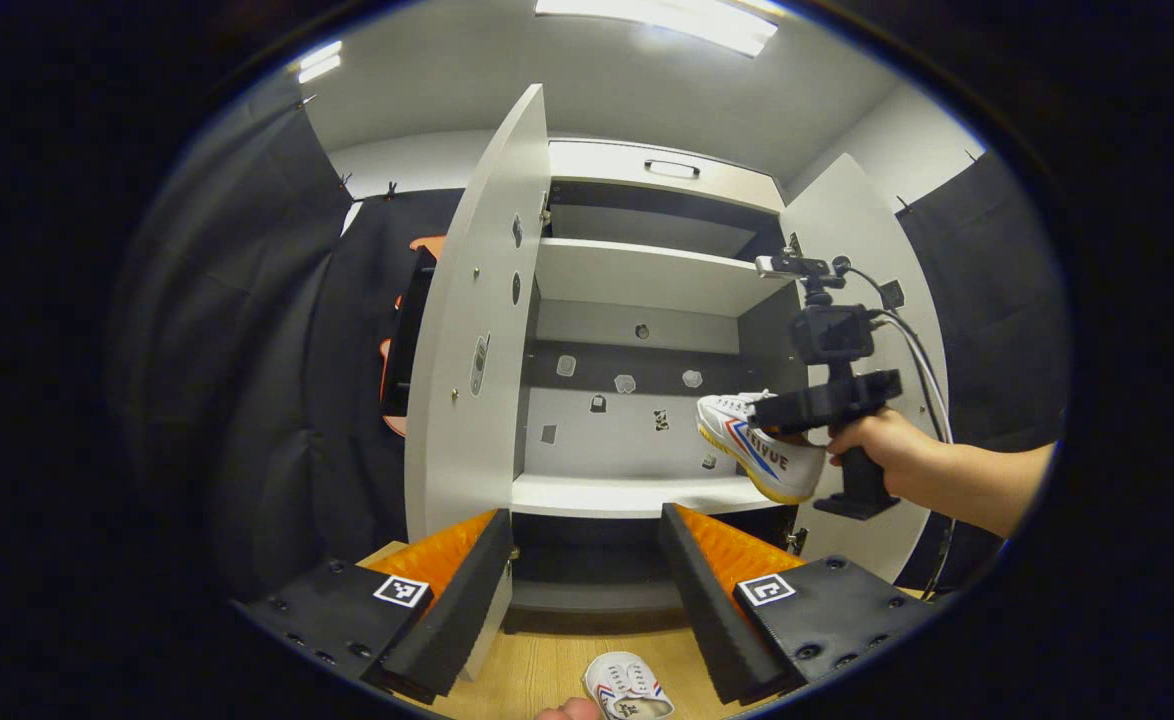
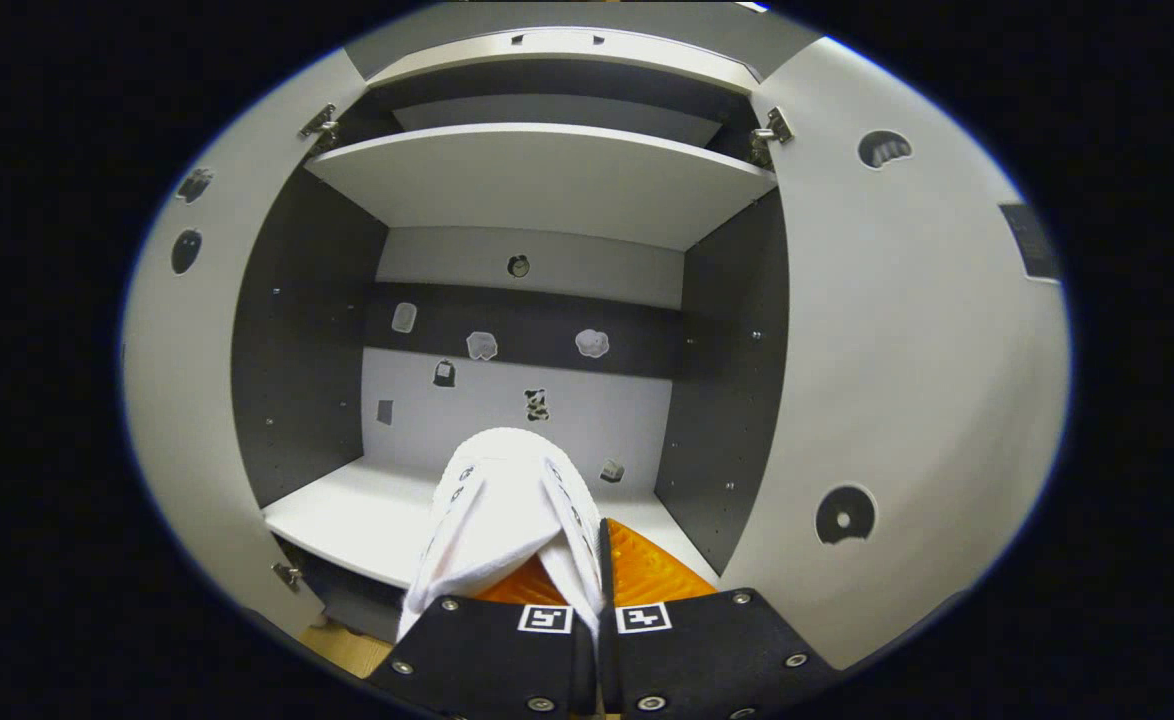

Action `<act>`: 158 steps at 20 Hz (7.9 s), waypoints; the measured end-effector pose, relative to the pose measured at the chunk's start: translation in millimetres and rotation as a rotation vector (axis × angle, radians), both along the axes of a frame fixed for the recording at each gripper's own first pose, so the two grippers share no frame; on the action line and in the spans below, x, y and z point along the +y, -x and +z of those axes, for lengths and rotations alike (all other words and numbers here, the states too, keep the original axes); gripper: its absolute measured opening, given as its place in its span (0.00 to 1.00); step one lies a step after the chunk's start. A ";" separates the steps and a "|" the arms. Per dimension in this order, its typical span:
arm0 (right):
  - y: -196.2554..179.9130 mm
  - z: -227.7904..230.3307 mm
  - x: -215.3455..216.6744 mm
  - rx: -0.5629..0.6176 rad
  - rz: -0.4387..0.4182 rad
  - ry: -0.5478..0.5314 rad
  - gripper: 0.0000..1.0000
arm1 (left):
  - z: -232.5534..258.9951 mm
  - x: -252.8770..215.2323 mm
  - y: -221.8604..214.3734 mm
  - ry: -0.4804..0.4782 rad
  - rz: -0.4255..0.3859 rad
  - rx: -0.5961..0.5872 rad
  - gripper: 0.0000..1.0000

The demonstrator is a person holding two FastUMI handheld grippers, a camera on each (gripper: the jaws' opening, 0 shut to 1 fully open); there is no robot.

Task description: Grab one shoe with the right hand and put it into the shoe cabinet, grab the other shoe with the left hand and put it into the shoe cabinet; then close the right door with the right hand and the left door with the left hand.

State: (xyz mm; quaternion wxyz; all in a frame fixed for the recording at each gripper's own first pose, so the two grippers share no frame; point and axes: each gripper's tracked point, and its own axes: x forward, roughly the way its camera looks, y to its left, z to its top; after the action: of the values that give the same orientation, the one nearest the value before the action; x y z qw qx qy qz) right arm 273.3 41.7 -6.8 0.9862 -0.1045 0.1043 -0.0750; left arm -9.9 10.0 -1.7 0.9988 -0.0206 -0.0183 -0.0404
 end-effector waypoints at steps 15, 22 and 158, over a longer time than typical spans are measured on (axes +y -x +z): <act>-143.6 -120.8 -18.5 0.316 -0.115 0.109 0.02 | -4.1 7.4 -13.6 -0.013 0.030 0.001 0.96; -137.0 -127.8 -19.1 0.369 -0.073 0.120 0.17 | -3.2 -0.7 -15.3 -0.017 0.021 -0.004 0.96; 287.8 -29.4 -20.3 -0.113 0.254 -0.236 0.92 | 100.0 -23.4 -2.2 0.043 -0.022 0.134 0.99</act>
State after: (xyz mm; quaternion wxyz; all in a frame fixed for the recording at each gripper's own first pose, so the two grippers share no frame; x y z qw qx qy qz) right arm -14.5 21.4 -36.2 0.9974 0.0039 0.0425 0.0573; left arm -7.7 -13.4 98.3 0.9966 -0.0446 0.0479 -0.0496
